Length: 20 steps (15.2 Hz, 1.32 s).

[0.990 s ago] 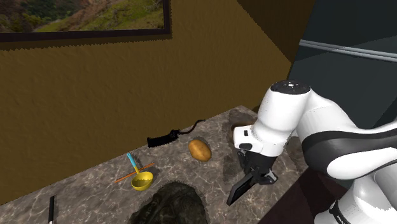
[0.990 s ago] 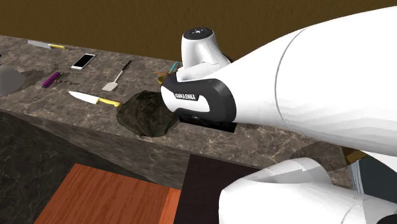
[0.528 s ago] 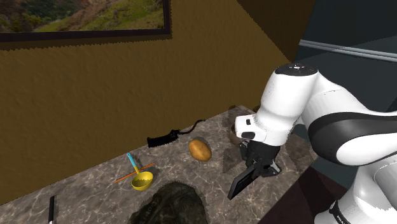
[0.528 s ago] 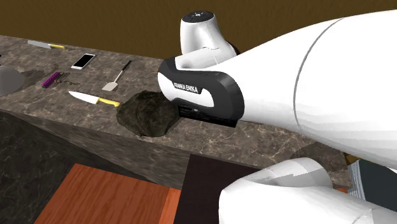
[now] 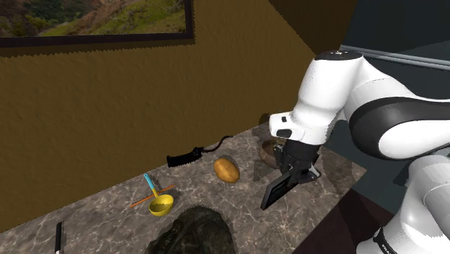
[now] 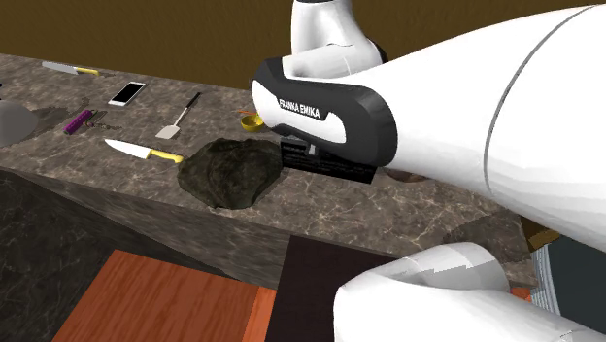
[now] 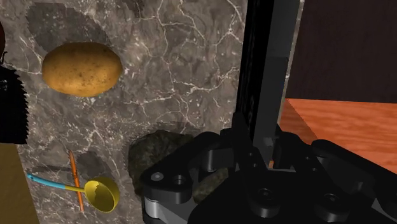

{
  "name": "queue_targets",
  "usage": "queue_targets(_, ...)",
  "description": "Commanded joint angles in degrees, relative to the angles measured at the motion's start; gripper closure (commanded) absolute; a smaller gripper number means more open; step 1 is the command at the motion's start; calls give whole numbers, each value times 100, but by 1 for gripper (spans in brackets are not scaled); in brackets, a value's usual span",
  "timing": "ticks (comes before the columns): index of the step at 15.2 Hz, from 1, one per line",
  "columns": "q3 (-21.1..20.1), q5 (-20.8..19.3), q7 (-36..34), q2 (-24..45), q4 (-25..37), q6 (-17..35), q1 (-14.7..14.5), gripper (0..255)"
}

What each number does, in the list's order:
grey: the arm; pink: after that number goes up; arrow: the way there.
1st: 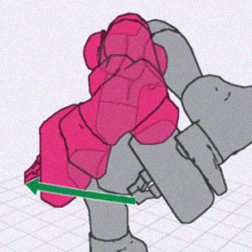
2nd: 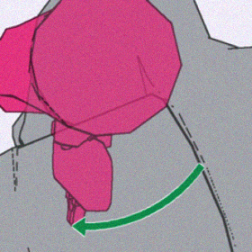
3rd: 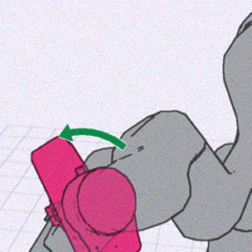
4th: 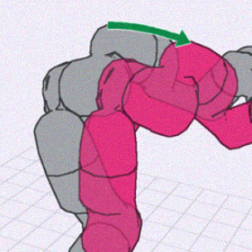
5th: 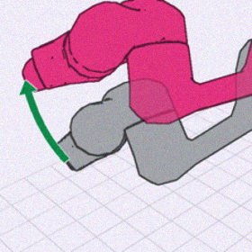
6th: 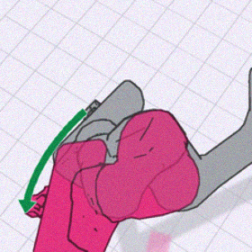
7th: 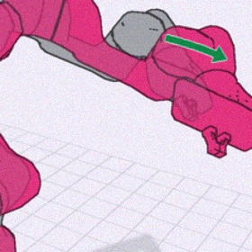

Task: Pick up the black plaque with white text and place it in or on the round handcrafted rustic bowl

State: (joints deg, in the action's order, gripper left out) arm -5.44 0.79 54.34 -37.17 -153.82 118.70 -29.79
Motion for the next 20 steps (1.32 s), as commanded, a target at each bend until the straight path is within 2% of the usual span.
queue_targets(1,218,-144,267,73,38,42,153,255)
queue_targets(11,1379,-752,1683,829,744,162,858,255)
queue_targets(20,2313,-818,2951,1975,1923,211,1197,255)
